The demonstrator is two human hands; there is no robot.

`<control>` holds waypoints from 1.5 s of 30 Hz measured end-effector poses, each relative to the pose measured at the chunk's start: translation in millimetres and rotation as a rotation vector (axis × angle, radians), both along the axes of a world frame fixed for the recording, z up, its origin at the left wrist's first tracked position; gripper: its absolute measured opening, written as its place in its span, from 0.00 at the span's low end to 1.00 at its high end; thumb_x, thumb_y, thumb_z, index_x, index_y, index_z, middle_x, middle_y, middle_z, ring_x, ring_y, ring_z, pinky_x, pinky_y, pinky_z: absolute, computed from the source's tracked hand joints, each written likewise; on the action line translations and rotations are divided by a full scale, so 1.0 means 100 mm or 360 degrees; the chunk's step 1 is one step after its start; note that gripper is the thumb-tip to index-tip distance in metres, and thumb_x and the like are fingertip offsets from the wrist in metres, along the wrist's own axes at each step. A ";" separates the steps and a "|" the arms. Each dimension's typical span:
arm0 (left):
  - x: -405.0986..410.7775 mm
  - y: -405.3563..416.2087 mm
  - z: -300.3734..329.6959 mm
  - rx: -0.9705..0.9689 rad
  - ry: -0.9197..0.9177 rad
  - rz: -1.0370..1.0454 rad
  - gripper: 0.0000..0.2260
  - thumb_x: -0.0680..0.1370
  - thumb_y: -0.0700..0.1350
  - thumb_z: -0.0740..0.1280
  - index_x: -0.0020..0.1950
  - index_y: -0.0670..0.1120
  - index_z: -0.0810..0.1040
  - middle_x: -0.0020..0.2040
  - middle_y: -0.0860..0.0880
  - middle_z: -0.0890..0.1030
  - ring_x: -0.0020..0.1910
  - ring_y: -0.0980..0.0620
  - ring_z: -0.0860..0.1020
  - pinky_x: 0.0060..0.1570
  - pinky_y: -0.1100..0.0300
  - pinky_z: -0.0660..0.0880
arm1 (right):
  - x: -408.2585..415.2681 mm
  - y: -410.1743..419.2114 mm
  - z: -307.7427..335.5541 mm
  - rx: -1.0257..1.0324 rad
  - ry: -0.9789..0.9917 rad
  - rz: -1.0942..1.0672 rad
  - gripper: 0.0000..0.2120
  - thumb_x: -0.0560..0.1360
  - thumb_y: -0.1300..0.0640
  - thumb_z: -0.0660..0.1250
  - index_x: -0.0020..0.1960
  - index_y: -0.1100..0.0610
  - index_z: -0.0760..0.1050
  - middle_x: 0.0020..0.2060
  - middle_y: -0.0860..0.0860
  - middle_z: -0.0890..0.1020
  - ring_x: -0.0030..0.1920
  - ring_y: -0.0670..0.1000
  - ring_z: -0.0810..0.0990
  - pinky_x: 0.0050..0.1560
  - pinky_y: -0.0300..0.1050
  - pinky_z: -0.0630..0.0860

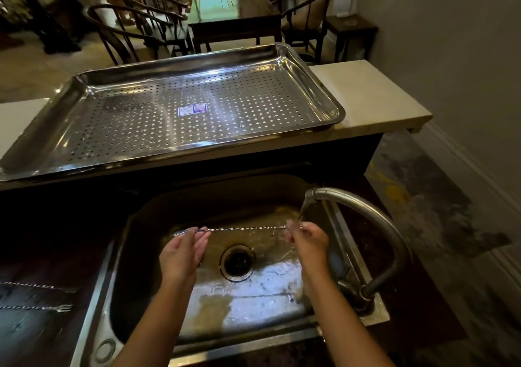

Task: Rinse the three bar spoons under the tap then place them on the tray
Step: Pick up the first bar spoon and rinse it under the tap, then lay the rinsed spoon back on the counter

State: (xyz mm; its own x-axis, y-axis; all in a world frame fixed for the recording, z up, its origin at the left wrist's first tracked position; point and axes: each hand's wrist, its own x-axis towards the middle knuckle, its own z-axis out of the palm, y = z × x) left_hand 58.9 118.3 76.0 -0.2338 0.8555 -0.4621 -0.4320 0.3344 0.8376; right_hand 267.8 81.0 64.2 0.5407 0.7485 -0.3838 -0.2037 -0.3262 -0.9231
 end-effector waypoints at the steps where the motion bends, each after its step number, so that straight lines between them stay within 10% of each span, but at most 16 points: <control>1: -0.02 0.00 -0.01 -0.0004 -0.0028 -0.0013 0.06 0.79 0.40 0.62 0.48 0.40 0.77 0.46 0.40 0.82 0.38 0.54 0.85 0.37 0.67 0.81 | 0.01 -0.01 0.00 0.0005 -0.0019 0.0006 0.11 0.76 0.56 0.65 0.35 0.57 0.74 0.29 0.51 0.76 0.31 0.49 0.74 0.33 0.39 0.70; 9: -0.40 -0.04 0.03 -0.0065 -0.0213 0.0210 0.08 0.78 0.41 0.64 0.53 0.39 0.78 0.47 0.42 0.83 0.47 0.51 0.82 0.42 0.65 0.81 | -0.29 0.06 0.03 -0.0085 0.0375 0.0183 0.09 0.76 0.62 0.62 0.39 0.57 0.77 0.29 0.51 0.79 0.34 0.48 0.76 0.39 0.40 0.71; 19: -2.08 -0.24 -0.07 -0.0191 -0.0153 0.0721 0.07 0.77 0.36 0.62 0.42 0.44 0.76 0.23 0.52 0.81 0.24 0.59 0.80 0.29 0.67 0.78 | -1.81 0.14 -0.04 -0.0196 -0.0087 0.1334 0.06 0.72 0.69 0.67 0.40 0.60 0.80 0.36 0.54 0.81 0.38 0.47 0.77 0.39 0.35 0.72; 25: -3.24 -0.55 -0.21 -0.0251 0.0041 0.0970 0.06 0.77 0.35 0.63 0.41 0.41 0.75 0.30 0.46 0.81 0.23 0.59 0.79 0.28 0.70 0.78 | -2.97 0.17 -0.21 -0.0304 -0.0336 0.1651 0.11 0.69 0.64 0.71 0.31 0.51 0.78 0.31 0.47 0.80 0.34 0.45 0.76 0.33 0.29 0.71; 35: -4.22 -0.62 -0.54 -0.0455 0.0430 0.0901 0.09 0.73 0.30 0.65 0.34 0.40 0.74 0.19 0.51 0.78 0.19 0.63 0.76 0.25 0.74 0.75 | -3.96 0.16 -0.48 -0.0359 -0.1270 0.1721 0.04 0.69 0.54 0.70 0.36 0.47 0.82 0.51 0.47 0.71 0.59 0.50 0.65 0.63 0.54 0.66; 45: -4.42 -0.49 -0.80 -0.0653 0.0793 0.0597 0.08 0.71 0.35 0.69 0.33 0.43 0.76 0.17 0.56 0.76 0.24 0.57 0.79 0.46 0.56 0.77 | -4.11 0.06 -0.64 -0.0305 -0.1693 0.1561 0.02 0.67 0.50 0.71 0.35 0.44 0.81 0.52 0.44 0.65 0.60 0.48 0.62 0.62 0.51 0.58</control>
